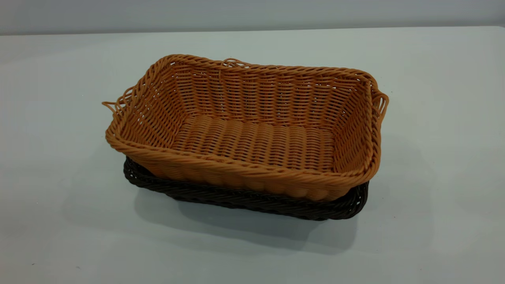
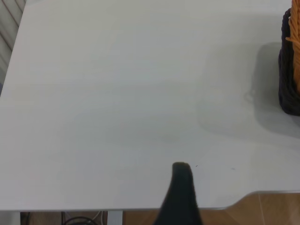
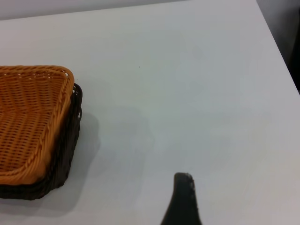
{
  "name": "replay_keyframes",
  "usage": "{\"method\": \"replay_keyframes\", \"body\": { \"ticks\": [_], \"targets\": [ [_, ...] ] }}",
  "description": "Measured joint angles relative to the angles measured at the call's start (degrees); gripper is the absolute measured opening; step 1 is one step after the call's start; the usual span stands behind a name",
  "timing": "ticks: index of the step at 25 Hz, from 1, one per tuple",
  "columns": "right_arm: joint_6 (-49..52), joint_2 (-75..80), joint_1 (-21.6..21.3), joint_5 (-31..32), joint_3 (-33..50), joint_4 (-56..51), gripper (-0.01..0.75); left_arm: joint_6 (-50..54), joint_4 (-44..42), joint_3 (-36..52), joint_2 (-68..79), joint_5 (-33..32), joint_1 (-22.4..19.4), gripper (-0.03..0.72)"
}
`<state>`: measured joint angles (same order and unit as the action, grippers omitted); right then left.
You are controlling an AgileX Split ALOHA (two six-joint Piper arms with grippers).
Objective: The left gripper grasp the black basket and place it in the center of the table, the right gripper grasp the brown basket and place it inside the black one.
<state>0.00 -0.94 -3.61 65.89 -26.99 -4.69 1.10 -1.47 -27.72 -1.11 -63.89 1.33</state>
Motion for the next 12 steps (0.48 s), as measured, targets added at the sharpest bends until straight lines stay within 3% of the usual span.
{"method": "replay_keyframes", "body": {
  "ticks": [12],
  "targets": [
    [0.0, 0.0, 0.0, 0.0, 0.0, 0.0, 0.454, 0.2, 0.0, 0.0, 0.0, 0.0, 0.0, 0.573]
  ]
}}
